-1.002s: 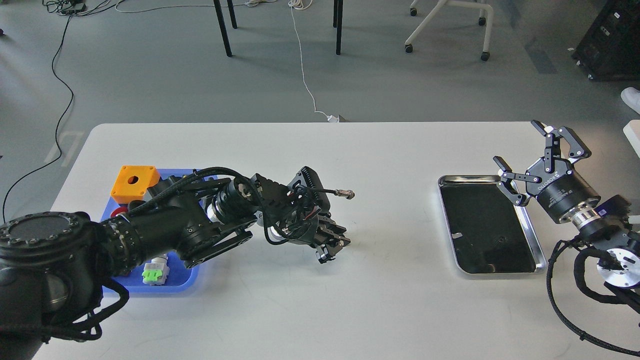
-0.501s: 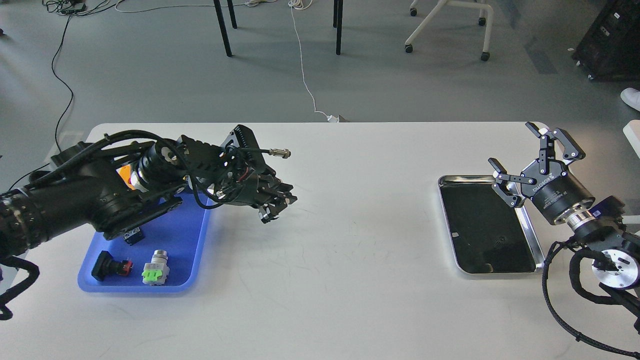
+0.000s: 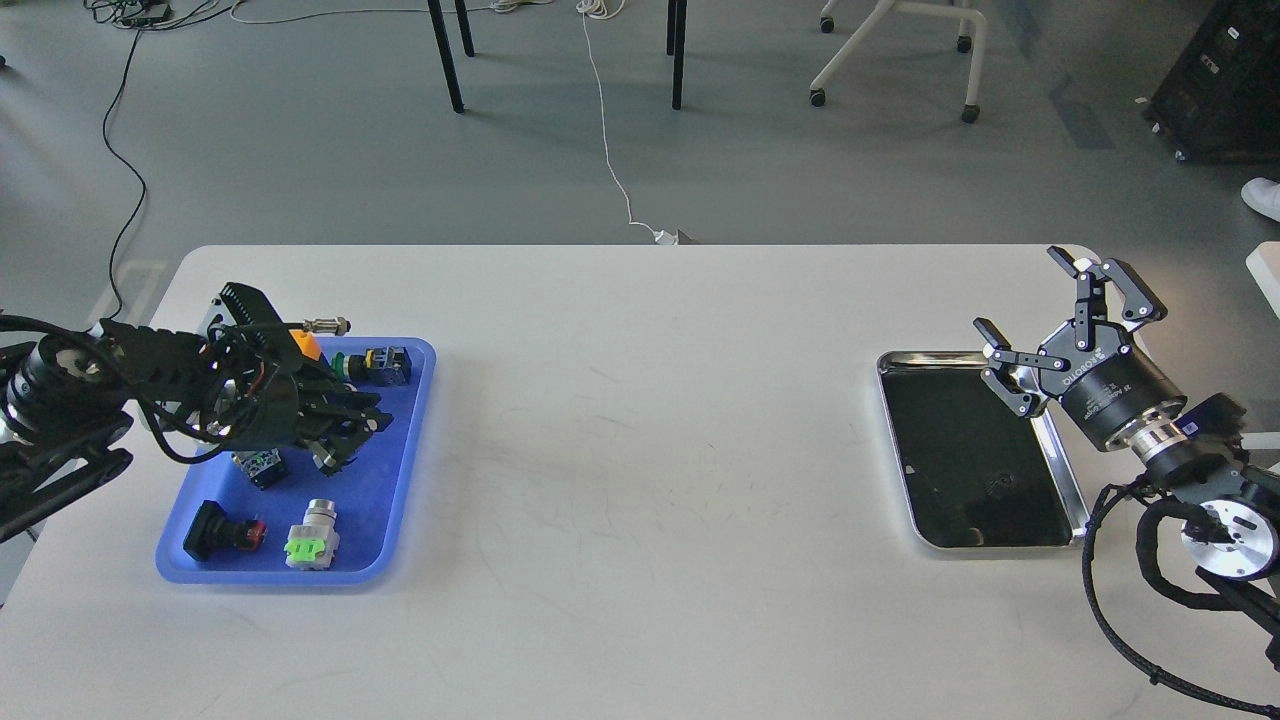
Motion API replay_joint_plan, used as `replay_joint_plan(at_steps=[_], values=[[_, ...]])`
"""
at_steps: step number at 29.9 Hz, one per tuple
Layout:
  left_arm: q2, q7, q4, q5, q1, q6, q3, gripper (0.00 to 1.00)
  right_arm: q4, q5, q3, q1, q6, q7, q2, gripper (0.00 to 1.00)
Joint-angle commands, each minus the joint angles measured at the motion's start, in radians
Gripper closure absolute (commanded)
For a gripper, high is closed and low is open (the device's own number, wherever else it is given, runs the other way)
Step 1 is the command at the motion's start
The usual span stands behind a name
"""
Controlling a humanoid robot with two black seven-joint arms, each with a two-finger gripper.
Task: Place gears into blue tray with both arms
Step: 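Carry the black part with the left gripper over the blue tray, then lower the black part beside the orange gear part and release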
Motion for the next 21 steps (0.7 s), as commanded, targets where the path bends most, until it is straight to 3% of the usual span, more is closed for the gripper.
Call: replay_joint_plan(at_steps=[1, 21], values=[[0.008, 0.000, 0.001, 0.000, 0.027, -0.001, -0.008, 0.86, 0.000, 0.000, 0.000, 0.002, 0.000, 0.000, -0.001, 0.04], [-0.008, 0.000, 0.089, 0.000, 0.044, -0.003, -0.011, 0.82, 0.000, 0.000, 0.002, 0.000, 0.000, 0.000, 0.000, 0.04]])
